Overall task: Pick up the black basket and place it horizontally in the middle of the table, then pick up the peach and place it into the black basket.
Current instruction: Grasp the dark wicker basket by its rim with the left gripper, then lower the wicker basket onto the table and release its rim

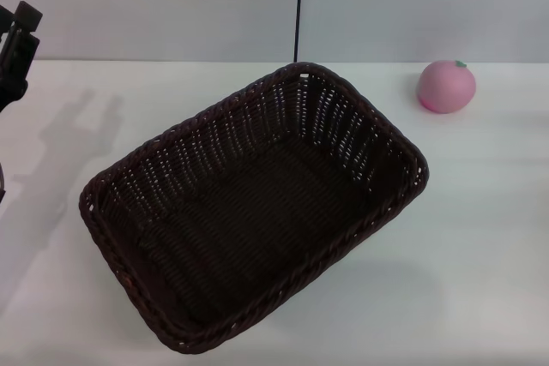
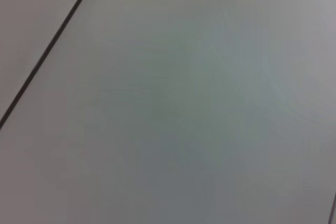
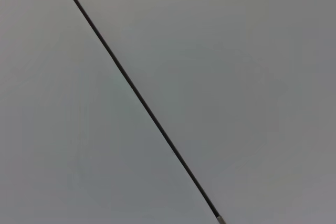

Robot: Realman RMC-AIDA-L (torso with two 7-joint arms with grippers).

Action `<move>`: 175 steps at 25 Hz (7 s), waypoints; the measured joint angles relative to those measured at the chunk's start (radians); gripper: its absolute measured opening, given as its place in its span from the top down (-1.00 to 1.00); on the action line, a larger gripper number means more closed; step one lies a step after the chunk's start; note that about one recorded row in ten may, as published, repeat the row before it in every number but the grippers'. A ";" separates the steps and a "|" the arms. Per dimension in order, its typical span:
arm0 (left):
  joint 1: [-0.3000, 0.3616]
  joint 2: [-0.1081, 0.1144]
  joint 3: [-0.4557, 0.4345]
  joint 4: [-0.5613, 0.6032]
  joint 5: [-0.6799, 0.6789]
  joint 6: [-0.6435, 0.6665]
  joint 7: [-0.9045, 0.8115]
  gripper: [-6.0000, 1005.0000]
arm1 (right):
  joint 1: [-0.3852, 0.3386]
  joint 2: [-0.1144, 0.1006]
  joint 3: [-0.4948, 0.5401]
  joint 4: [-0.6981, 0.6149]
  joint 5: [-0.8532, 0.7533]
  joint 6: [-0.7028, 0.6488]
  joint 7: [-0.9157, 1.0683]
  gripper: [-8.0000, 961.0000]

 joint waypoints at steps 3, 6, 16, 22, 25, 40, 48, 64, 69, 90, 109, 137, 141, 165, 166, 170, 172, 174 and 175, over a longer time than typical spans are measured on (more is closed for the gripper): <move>-0.002 0.000 -0.004 0.000 0.000 -0.005 -0.006 0.37 | 0.000 0.000 0.001 0.000 0.000 0.000 -0.003 -0.25; -0.004 0.003 -0.008 0.000 -0.001 -0.004 -0.012 0.13 | 0.000 0.000 0.002 0.000 0.000 0.000 -0.003 -0.25; 0.008 0.023 0.055 0.129 0.020 -0.017 -0.140 -0.57 | 0.003 0.000 0.002 0.000 0.000 -0.001 -0.004 -0.25; 0.010 0.069 0.107 0.306 0.131 -0.063 -0.370 -0.56 | 0.004 -0.001 0.002 0.001 0.000 -0.001 -0.004 -0.25; 0.009 0.090 0.106 0.398 0.217 -0.095 -0.484 -0.56 | 0.004 -0.001 0.002 0.002 0.000 -0.001 -0.004 -0.25; -0.080 0.165 0.041 0.976 0.933 -0.135 -1.214 -0.51 | 0.001 -0.002 0.002 0.006 0.000 0.002 -0.005 -0.25; -0.193 0.132 0.028 1.202 1.333 -0.023 -1.452 -0.47 | -0.002 0.000 0.002 0.012 0.000 0.010 -0.005 -0.25; -0.336 0.014 0.062 1.224 1.753 0.042 -1.507 -0.41 | 0.006 0.000 0.002 0.017 0.000 0.078 -0.005 -0.25; -0.347 0.015 0.079 1.205 1.776 0.061 -1.533 -0.39 | 0.009 0.000 0.002 0.017 0.000 0.082 -0.005 -0.25; -0.402 0.009 0.168 1.124 1.911 0.094 -1.548 -0.06 | 0.014 0.000 0.002 0.017 0.000 0.102 -0.005 -0.25; -0.371 0.007 0.173 1.178 1.862 0.080 -1.447 0.61 | 0.014 0.000 0.002 0.017 0.000 0.116 -0.005 -0.25; -0.264 0.056 0.010 1.260 1.315 0.219 -1.075 0.58 | 0.024 -0.002 0.009 0.021 0.000 0.109 0.003 -0.25; -0.276 0.067 0.012 1.249 1.294 0.231 -1.044 0.58 | 0.022 -0.001 0.009 0.029 0.000 0.108 0.003 -0.25; -0.396 0.036 0.014 0.868 1.327 0.039 -0.774 0.55 | 0.009 0.002 0.003 0.041 -0.007 0.106 0.004 -0.25; -0.395 0.030 0.012 0.869 1.325 0.024 -0.770 0.55 | 0.009 0.002 0.002 0.041 -0.007 0.105 0.003 -0.25; -0.394 0.017 0.010 0.867 1.320 -0.004 -0.749 0.55 | 0.006 0.002 0.000 0.043 -0.009 0.105 0.001 -0.25; -0.397 0.013 0.014 0.864 1.320 -0.009 -0.739 0.55 | 0.000 0.002 0.000 0.043 -0.010 0.105 0.002 -0.25; -0.399 0.011 0.016 0.862 1.320 -0.012 -0.735 0.54 | -0.001 0.002 0.000 0.043 -0.010 0.105 0.002 -0.25; -0.401 0.010 0.020 0.858 1.320 -0.022 -0.735 0.54 | -0.003 0.002 0.000 0.043 -0.010 0.105 0.003 -0.25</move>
